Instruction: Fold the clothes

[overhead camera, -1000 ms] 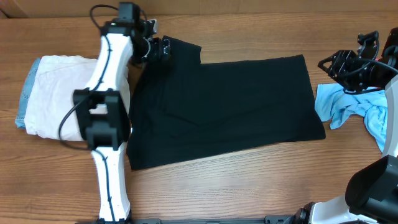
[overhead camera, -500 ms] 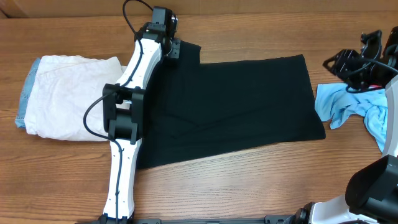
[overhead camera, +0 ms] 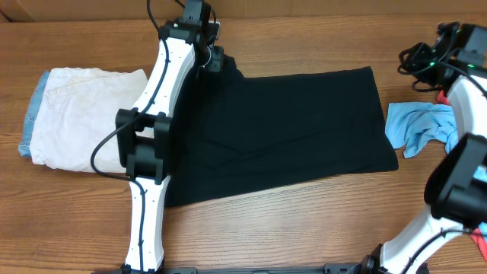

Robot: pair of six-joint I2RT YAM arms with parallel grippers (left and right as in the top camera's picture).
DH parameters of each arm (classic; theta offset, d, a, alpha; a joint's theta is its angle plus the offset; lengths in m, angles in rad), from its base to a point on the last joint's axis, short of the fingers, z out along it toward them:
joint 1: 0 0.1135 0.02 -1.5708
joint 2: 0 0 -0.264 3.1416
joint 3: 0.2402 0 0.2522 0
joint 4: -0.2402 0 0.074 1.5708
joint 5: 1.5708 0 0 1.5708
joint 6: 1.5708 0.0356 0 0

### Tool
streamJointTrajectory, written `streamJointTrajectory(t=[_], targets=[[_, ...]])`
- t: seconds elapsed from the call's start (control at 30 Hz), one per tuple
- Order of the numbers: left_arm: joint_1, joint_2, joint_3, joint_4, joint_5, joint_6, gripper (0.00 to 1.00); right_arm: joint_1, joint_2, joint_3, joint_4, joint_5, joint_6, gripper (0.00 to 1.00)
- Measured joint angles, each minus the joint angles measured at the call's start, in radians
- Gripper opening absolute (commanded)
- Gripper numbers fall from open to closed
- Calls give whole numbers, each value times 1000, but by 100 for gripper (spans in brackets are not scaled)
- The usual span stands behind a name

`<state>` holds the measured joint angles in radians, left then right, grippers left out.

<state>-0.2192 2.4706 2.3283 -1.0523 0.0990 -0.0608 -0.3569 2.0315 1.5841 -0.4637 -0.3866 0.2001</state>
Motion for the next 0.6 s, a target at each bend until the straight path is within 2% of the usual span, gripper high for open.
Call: streamJointTrajectory(t=[0.1, 0.13, 0.23, 0.37, 0.43, 0.53, 0.57, 0.6], targets=[[-21, -80, 0, -90, 19, -4, 4, 24, 117, 0, 27, 15, -2, 50], [-29, -100, 1, -116, 23, -8, 4, 33, 152, 0, 32, 19, -8, 52], [-50, -120, 1, -179, 29, -11, 4, 56, 227, 7, 64, 10, -35, 69], [-69, -120, 0, -261, 21, -19, 4, 98, 236, 18, 76, 24, -76, 71], [-69, -120, 0, -302, -23, -44, 4, 121, 237, 19, 85, 51, -87, 61], [-69, -120, 0, -330, -64, -64, 4, 135, 240, 19, 77, 89, -101, 24], [-69, -120, 0, -336, -74, -68, 4, 136, 244, 20, 77, 98, -94, 19], [-69, -120, 0, -341, -83, -71, 4, 136, 246, 20, 75, 106, -87, 9]])
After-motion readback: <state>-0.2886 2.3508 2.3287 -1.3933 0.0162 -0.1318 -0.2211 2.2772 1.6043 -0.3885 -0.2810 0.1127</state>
